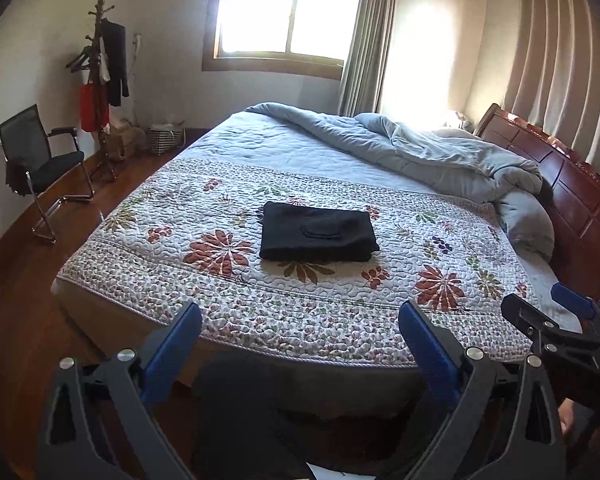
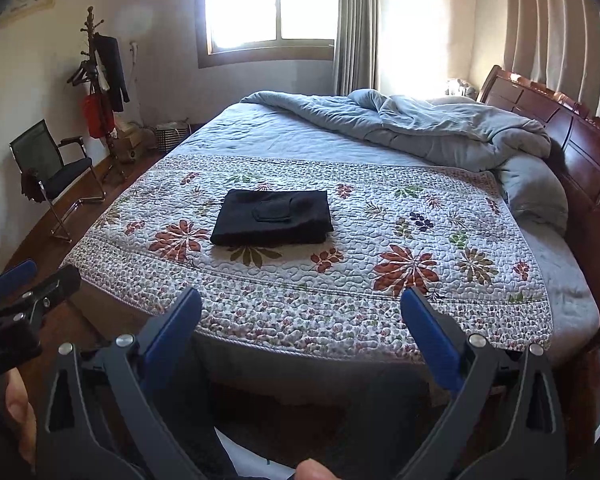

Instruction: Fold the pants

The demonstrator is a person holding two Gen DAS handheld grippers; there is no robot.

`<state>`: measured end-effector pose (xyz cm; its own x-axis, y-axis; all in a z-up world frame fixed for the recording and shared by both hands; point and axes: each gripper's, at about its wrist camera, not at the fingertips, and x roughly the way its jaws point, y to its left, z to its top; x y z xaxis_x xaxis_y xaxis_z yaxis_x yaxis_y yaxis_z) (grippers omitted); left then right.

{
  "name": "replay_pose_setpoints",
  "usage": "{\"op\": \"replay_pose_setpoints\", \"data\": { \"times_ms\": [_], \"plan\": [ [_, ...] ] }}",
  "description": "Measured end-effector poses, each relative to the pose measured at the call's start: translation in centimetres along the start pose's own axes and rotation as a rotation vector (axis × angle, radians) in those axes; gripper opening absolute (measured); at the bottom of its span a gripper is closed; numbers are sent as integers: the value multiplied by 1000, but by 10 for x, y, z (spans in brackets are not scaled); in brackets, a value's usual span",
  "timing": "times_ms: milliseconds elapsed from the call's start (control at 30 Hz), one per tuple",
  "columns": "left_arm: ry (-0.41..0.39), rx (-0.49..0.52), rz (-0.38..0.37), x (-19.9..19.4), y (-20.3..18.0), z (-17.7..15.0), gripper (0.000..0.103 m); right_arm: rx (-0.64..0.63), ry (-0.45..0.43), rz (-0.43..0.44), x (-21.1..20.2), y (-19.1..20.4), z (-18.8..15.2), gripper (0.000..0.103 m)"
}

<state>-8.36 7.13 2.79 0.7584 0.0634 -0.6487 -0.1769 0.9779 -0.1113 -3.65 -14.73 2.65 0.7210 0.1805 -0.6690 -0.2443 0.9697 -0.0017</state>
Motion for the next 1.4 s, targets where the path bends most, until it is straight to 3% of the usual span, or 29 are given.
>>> {"op": "replay_pose_setpoints", "data": {
  "times_ms": [1400],
  "plan": [
    [29, 16, 77, 43, 1, 16, 99, 17, 61, 41, 53, -2, 17, 99]
  ]
}}
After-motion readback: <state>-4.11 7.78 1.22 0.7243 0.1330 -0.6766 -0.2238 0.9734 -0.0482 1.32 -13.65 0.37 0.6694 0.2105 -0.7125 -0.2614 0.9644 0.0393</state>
